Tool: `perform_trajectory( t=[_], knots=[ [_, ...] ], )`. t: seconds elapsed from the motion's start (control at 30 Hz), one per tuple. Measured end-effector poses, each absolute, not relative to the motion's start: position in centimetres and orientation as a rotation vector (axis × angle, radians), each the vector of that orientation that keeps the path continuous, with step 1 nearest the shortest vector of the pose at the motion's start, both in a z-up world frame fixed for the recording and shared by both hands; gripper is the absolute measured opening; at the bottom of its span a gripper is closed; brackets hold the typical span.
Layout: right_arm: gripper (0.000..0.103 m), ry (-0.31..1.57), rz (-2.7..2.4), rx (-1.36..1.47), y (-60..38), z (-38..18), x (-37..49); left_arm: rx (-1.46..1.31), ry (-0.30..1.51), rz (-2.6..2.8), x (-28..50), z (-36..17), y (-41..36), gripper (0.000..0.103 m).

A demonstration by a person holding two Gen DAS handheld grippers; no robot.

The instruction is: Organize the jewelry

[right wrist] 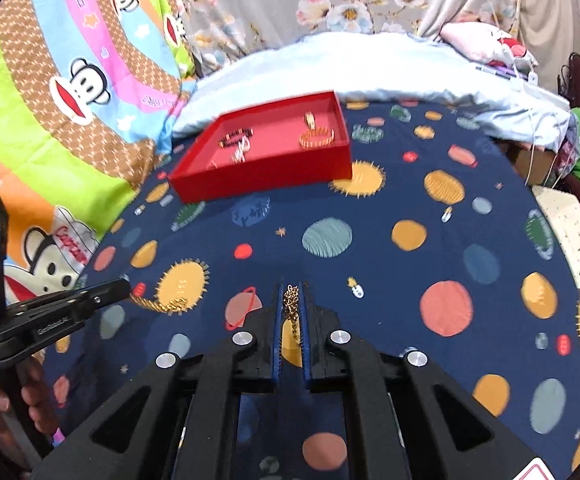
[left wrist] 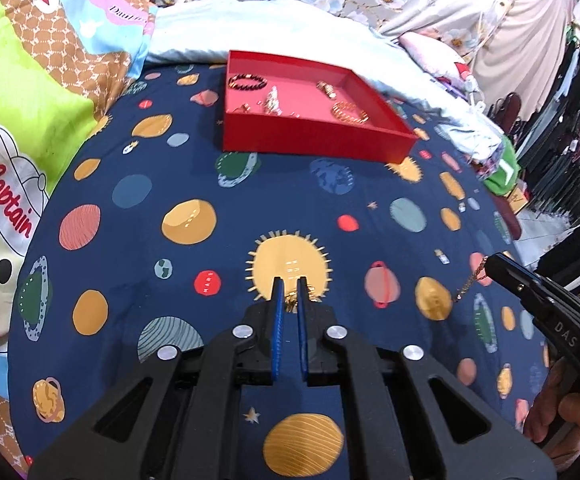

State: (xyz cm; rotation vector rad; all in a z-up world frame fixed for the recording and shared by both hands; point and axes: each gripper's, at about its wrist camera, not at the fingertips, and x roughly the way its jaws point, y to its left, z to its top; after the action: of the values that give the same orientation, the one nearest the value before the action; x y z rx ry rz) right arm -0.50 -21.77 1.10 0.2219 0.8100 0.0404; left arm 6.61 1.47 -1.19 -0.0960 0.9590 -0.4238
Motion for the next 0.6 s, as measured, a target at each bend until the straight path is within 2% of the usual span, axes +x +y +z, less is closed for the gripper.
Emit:
perform_trajectory(
  t=[0.27,0.4,0.47,0.5,0.6],
  knots=[
    [0.007,0.721,0.057,0.235,-22.3,4.9,-2.4,-0.097,0.878,-0.463,5.2,2.5,1.5,0.004],
    [0.007,0.718,0.059,0.238,-22.5,5.0,-2.6,-0.11,0.902,-0.442,5.6,1.8,1.9,0.006],
    [0.007,0.728,0.06,0.241,-22.5,4.8,-2.5,-0.117,0.936,-0.433,5.9,0.6,1.9,0.031],
    [0.007,0.733,0.059,0.243,-22.5,4.6,-2.5,-0.117,0.953,-0.412,6.1,-0.3,1.7,0.048],
    [0.007,0.753,0.061,0.252,-22.5,3.8,-2.3,-0.078,0.98,-0.394,6.2,-2.6,0.9,0.048]
  ],
)
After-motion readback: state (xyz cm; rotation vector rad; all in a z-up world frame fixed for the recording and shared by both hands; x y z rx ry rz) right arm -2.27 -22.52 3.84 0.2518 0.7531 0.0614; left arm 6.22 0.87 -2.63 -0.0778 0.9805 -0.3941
